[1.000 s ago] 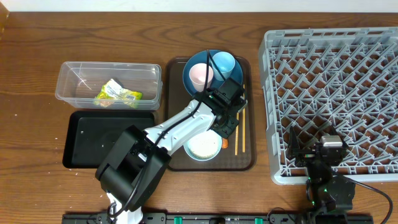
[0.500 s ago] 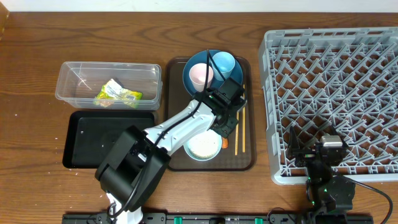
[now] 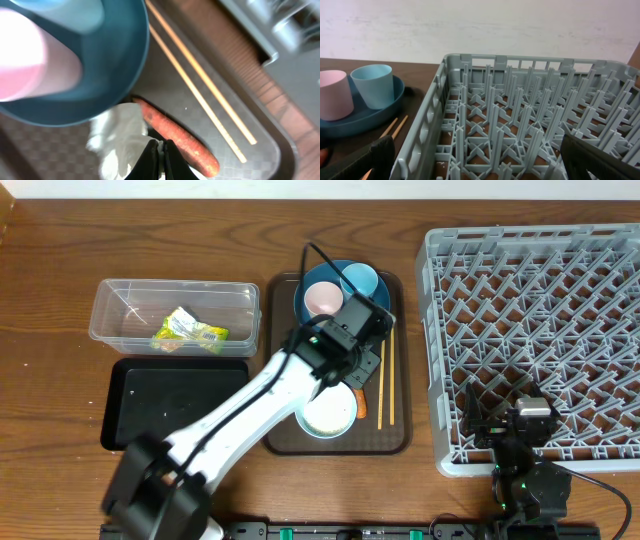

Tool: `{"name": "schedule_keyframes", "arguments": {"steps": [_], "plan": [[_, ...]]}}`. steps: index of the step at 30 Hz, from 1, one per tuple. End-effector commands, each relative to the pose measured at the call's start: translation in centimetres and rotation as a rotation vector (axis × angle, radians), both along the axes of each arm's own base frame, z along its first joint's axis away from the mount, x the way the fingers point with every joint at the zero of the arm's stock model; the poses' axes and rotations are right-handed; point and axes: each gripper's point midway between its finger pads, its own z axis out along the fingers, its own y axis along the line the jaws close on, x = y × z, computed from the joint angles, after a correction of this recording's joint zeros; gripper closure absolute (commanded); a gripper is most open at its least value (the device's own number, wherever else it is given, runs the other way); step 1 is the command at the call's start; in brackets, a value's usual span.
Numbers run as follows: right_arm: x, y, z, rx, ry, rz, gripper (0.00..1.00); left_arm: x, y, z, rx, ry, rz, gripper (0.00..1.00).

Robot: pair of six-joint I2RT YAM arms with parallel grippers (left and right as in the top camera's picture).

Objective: Sort waste into correct bins and load items into the dishwasher rack
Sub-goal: 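Lower the left gripper and grasp the white tissue, then carry the tissue left and drop it into the clear bin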

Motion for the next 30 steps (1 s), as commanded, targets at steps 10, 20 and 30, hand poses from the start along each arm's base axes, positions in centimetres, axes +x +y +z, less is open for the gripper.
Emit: {"name": "schedule_keyframes", "arguments": {"steps": [10, 20, 30], "plan": [[0.0, -0.1, -0.1, -0.008, 0.002, -0.002, 0.01, 3.6, 7.4, 9.8, -0.036, -0.288, 0.238, 0.94], [0.0, -0.1, -0.1, -0.008, 0.002, -0.002, 0.01, 10.0, 15.8, 13.8, -0.109, -0.462, 0.502, 0.94], [0.0, -0.1, -0.1, -0.008, 0.002, -0.002, 0.01, 13.1, 24.3, 11.6, -0.075, -0.441, 0.735, 0.94]]}}
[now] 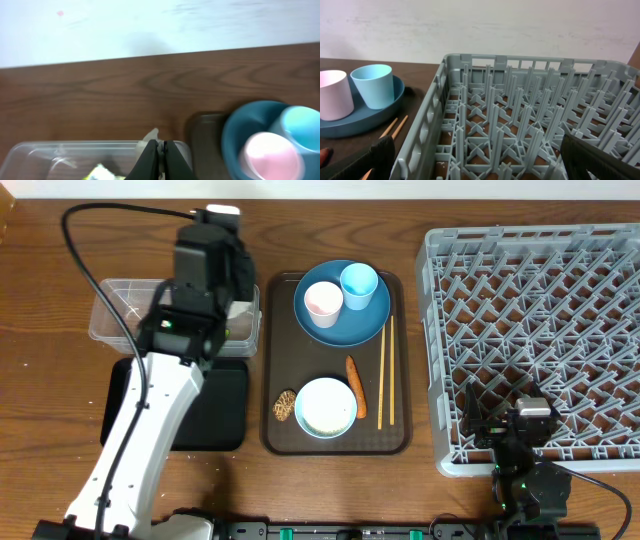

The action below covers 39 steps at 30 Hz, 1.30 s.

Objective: Sort waste into correct bins and load items into the dishwasher rack
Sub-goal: 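Carry the tissue left and drop it into the clear bin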

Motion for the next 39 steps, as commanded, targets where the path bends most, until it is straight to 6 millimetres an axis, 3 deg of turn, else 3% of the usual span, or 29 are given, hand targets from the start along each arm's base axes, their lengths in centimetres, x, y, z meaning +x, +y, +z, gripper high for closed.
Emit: {"name": "schedule_keyframes", "arguments": {"steps": [1, 5, 12, 39], "plan": [[0.0, -0.1, -0.1, -0.008, 0.002, -0.002, 0.01, 1.2, 2.4, -2.1, -0.025, 0.047, 0.091, 0.94], [0.0, -0.1, -0.1, -0.008, 0.002, -0.002, 0.01, 2.0, 4.2, -5.4, -0.045, 0.121, 0.158, 0.94], [0.0, -0.1, -0.1, -0.008, 0.002, -0.002, 0.01, 2.3, 4.7, -9.2, -0.040, 0.217, 0.178, 0.94], [0.0, -0.1, -0.1, -0.008, 0.002, -0.002, 0.01, -0.7, 4.9, -13.7, -0.042, 0.366, 0.209, 0.93]]}}
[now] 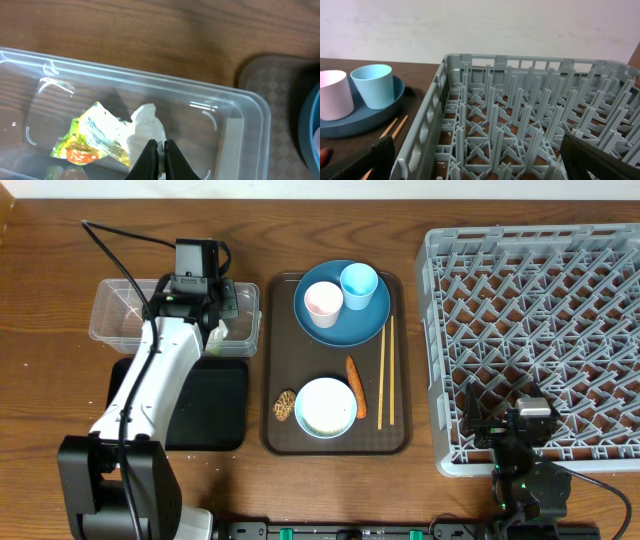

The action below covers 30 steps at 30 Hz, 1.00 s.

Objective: Sort waste into correct bins and load items into the dishwasher rack
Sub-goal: 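Carry the tissue left and drop it into the clear bin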

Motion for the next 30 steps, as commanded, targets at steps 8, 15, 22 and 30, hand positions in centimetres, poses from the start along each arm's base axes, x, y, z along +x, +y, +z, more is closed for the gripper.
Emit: {"name": "schedule_keyframes", "arguments": {"steps": [8, 15, 22, 30], "plan": [[0.0, -0.1, -0.1, -0.008, 0.002, -0.002, 0.01, -0.5, 0.4, -2.7, 0.007, 0.028, 0.018, 0.89], [0.0, -0.1, -0.1, -0.008, 0.002, -0.002, 0.01, -0.2, 0.3, -4.1, 0.009, 0.052, 0.017, 0.63], [0.0, -0.1, -0.1, -0.008, 0.002, -0.002, 0.01, 1.0, 0.2, -0.3, -0.001, -0.050, 0.018, 0.44], [0.0, -0.1, -0.1, -0.008, 0.002, -0.002, 0.01, -2.2, -1.6, 9.4, -0.203, -0.242, 0.045, 0.36]]}}
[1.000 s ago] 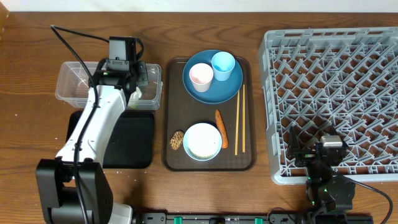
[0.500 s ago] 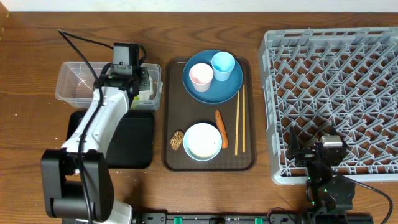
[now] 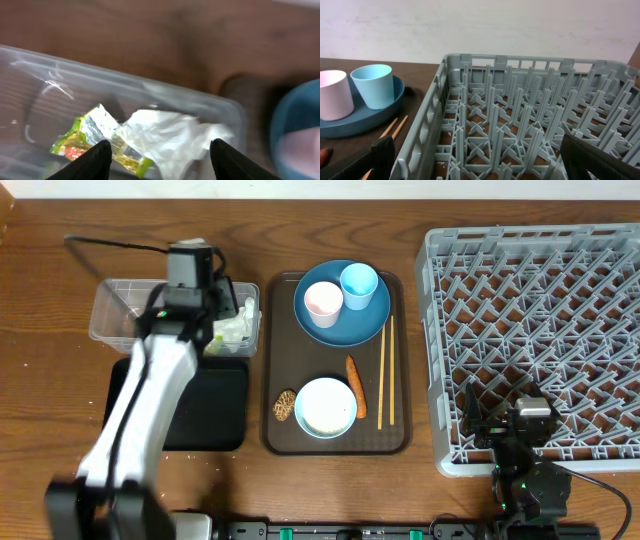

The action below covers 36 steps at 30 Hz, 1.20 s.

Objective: Sort waste into correct bins and load items into the dishwasher rack
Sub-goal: 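Carry the tissue left and drop it into the clear bin, then reach the left gripper to the rim of the rice bowl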

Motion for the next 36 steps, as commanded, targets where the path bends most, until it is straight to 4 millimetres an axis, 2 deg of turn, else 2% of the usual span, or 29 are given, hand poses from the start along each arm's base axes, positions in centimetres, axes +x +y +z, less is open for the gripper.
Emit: {"name": "schedule_keyframes", "arguments": {"steps": [1, 4, 7, 10, 15, 22, 28, 36], "plan": [[0.0, -0.1, -0.1, -0.008, 0.002, -0.002, 0.01, -1.4, -1.5, 5.0, -0.141, -0.097, -0.008, 0.36], [0.0, -0.1, -0.1, -0.008, 0.002, -0.002, 0.01, -4.0, -3.3, 4.6, -0.235, -0.019, -0.044, 0.36], [0.0, -0.1, -0.1, -0.008, 0.002, -0.002, 0.01, -6.4, -5.3, 2.8, -0.273, 0.108, -0.104, 0.35], [0.0, -0.1, -0.1, -0.008, 0.002, -0.002, 0.01, -9.2, -7.0, 0.4, -0.242, 0.254, -0.159, 0.32], [0.0, -0.1, -0.1, -0.008, 0.002, -0.002, 0.01, -12.2, -9.8, -2.1, -0.199, 0.419, -0.253, 0.31], [0.0, -0.1, -0.1, -0.008, 0.002, -0.002, 0.01, -13.8, -14.1, -4.6, -0.138, 0.517, -0.404, 0.31], [0.0, -0.1, -0.1, -0.008, 0.002, -0.002, 0.01, -15.8, -18.1, -7.3, -0.052, 0.607, -0.577, 0.31], [0.0, -0.1, -0.1, -0.008, 0.002, -0.002, 0.01, -18.2, -23.2, -10.5, 0.014, 0.656, -0.732, 0.31]]}}
